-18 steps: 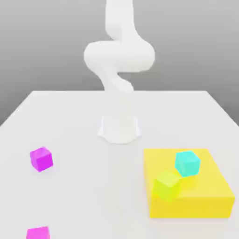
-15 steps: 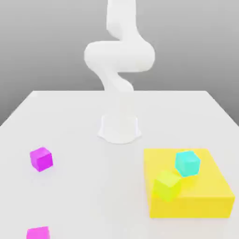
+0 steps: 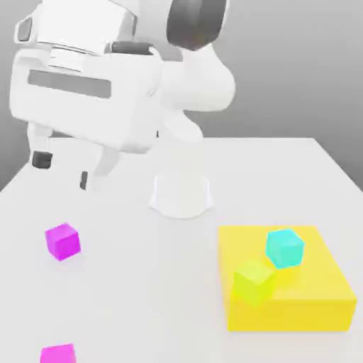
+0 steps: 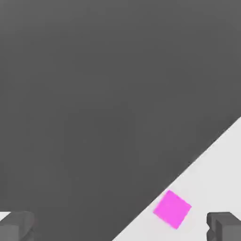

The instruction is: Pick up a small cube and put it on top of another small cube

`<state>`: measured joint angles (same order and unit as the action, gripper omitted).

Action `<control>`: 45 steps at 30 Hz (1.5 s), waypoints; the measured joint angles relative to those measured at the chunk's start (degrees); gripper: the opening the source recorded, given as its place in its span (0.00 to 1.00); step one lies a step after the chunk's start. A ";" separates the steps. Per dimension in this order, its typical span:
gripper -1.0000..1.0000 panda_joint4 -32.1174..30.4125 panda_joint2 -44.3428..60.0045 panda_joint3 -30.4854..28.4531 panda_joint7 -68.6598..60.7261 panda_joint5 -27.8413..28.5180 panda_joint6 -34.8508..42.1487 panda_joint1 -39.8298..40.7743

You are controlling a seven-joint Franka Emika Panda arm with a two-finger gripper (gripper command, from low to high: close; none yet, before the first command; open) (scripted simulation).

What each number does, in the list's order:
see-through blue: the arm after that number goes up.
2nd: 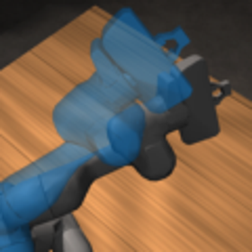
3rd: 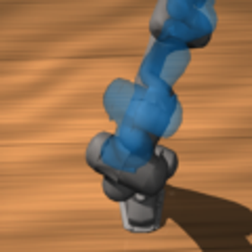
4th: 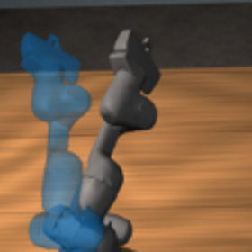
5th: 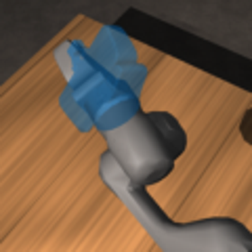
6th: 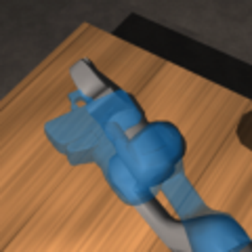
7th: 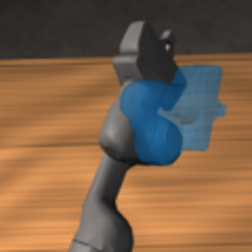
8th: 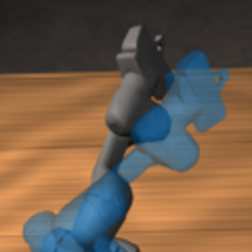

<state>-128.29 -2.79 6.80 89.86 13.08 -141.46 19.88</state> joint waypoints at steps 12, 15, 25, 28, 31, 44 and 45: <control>0.50 1.43 22.84 -2.51 15.56 -6.85 -7.32 3.98; 0.50 2.26 28.60 -2.58 17.06 -8.85 -10.57 4.67; 0.00 3.52 34.51 -3.26 17.72 -8.50 -15.06 4.23; 0.00 2.34 29.31 -2.70 17.20 -9.25 -11.05 4.65; 0.00 -0.22 23.47 -0.69 16.72 -9.05 -7.57 3.01; 0.00 -16.27 -0.85 12.57 8.65 -14.92 0.96 -13.91; 0.00 -17.57 -2.74 13.06 7.61 -15.97 1.45 -15.16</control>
<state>-145.86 -5.53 19.86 97.47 -2.89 -140.01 4.72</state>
